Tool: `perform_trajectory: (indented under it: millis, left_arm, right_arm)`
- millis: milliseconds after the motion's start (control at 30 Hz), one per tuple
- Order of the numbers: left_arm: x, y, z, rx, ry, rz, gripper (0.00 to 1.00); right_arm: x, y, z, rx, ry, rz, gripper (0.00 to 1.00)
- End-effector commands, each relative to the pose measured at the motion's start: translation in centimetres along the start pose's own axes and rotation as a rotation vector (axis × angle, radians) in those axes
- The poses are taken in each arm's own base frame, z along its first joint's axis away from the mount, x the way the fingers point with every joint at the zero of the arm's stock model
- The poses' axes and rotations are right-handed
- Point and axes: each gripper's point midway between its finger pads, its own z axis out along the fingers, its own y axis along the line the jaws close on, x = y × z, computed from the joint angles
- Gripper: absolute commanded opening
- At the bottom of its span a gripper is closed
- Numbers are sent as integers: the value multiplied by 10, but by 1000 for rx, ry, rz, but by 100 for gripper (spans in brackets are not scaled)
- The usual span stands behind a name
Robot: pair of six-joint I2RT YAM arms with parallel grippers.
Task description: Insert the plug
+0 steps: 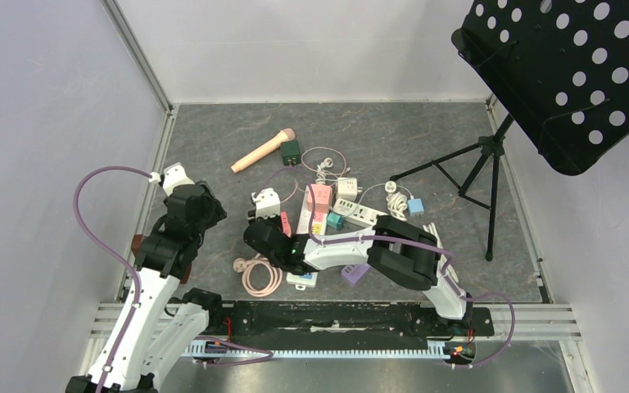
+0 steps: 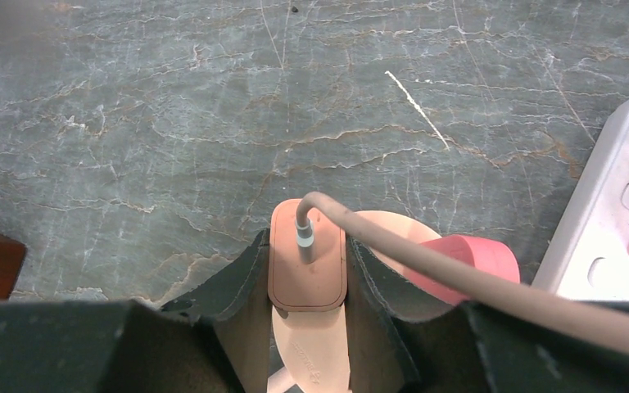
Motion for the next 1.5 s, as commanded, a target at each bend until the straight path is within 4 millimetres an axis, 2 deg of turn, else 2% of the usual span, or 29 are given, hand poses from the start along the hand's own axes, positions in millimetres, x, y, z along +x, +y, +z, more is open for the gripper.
perform_trajectory:
  millis: [0,167,500,867,1000,1267,1467]
  left_arm:
    - [-7,3,1,-20,-37,-20,60]
    - [-7,3,0,-18,-40,-23,60]
    - [-8,4,-1,-18,-46,-26,60]
    - [-8,5,-3,-15,-53,-33,60]
    - [-8,6,-3,-17,-55,-32,60]
    - [-9,7,-3,-22,-60,-33,60]
    - [-8,7,-3,-23,-58,-33,60]
  right_arm:
    - [3,-6,1,57,0,-16,0]
    - [-5,-11,-4,83,-4,-30,0]
    - [-4,4,-5,30,87,-39,0]
    - [15,-12,2,88,97,-98,0]
    - [5,-5,1,41,48,-47,0]
    - [-34,-2,-15,1,-31,12,0]
    - [-24,0,-8,1,-25,5,0]
